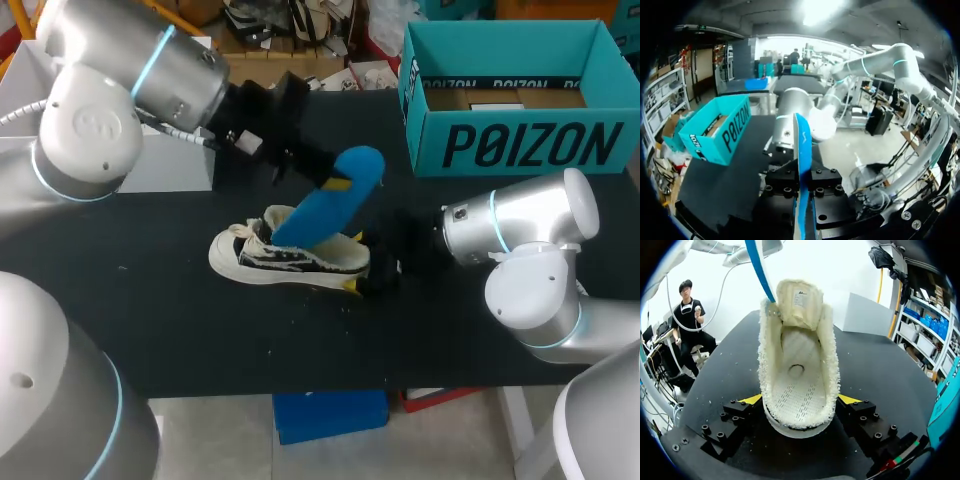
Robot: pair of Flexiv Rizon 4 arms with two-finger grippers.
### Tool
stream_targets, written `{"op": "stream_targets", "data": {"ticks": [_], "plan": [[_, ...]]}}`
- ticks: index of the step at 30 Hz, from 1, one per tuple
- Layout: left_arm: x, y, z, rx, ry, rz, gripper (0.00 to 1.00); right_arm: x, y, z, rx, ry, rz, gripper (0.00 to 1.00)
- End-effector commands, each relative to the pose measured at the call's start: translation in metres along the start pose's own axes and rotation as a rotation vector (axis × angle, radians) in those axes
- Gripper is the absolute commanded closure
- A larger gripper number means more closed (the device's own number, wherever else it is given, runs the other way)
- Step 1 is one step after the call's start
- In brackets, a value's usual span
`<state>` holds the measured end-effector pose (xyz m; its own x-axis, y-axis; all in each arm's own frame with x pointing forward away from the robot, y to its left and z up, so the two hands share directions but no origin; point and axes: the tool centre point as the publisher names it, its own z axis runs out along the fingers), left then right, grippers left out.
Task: Take the shoe out of the shoebox, open the shoe tongue, remove and reinsert the insole, then place the shoe into the shoebox
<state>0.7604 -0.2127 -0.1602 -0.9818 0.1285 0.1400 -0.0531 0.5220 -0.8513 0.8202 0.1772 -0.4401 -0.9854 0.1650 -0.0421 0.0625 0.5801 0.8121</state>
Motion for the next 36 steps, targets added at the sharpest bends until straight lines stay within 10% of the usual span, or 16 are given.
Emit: {"op": "stream_targets", "data": {"ticks": [1,9,30,36], "plan": [[0.004,-0.023,-0.019,0.056,0.04,-0.014,1.0,0.0,-0.001,0.003,0.003,-0.001,0.002,1.0],[0.009,-0.054,-0.047,0.233,0.194,-0.085,1.0,0.0,-0.001,0.003,0.003,-0.001,0.002,1.0],[0.009,-0.054,-0.047,0.233,0.194,-0.085,1.0,0.0,-0.001,0.003,0.003,-0.001,0.002,1.0],[0.017,-0.058,-0.061,0.366,0.155,-0.198,1.0,0.0,-0.001,0.003,0.003,-0.001,0.002,1.0]]}}
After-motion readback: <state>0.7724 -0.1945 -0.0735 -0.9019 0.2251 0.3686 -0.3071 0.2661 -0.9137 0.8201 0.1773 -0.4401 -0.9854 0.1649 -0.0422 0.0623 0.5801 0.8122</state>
